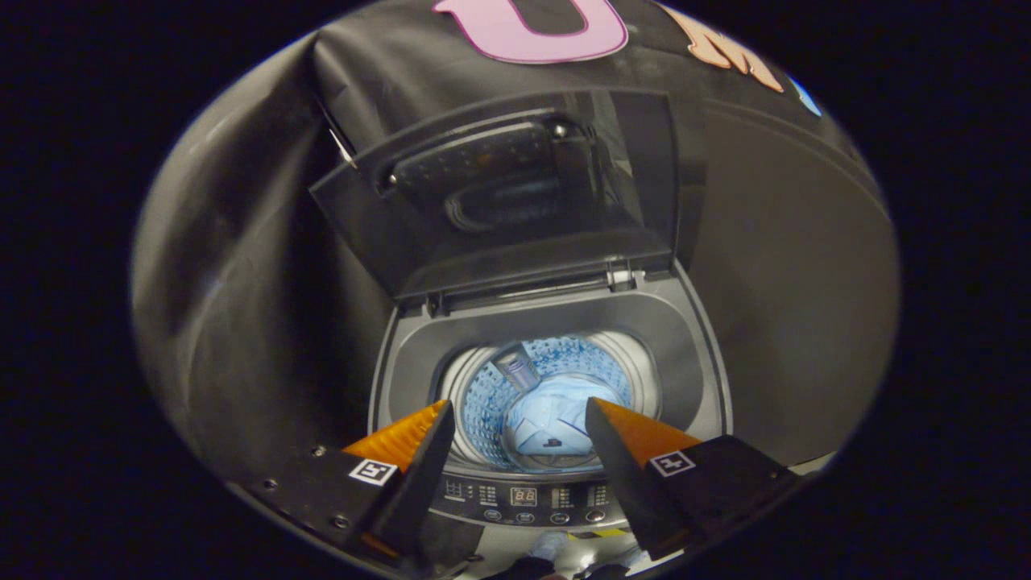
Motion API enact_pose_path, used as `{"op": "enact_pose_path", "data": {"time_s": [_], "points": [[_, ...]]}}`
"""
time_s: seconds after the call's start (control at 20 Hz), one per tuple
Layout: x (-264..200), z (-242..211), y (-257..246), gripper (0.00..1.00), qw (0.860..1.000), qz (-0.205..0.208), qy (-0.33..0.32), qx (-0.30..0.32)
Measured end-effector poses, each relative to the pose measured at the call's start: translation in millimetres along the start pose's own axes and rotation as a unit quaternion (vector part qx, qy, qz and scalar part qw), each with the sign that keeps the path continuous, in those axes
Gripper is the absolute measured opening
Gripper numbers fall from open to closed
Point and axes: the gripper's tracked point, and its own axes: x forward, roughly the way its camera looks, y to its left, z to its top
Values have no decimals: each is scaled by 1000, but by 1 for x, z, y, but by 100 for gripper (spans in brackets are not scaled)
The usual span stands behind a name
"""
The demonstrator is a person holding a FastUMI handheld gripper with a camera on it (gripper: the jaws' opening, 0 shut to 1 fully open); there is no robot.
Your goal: Put the clothes into the washing machine and then close the washing machine lid.
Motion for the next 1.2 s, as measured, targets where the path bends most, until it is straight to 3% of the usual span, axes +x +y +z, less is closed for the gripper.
{"op": "enact_pose_path", "data": {"time_s": [0.2,0.7,1.05,1.2], "points": [[-37,27,10,98,999,12,-35,0],[-78,121,19,97,991,27,-130,-13],[-67,187,27,97,981,34,-193,-6],[-52,217,22,97,971,19,-238,-16]]}}
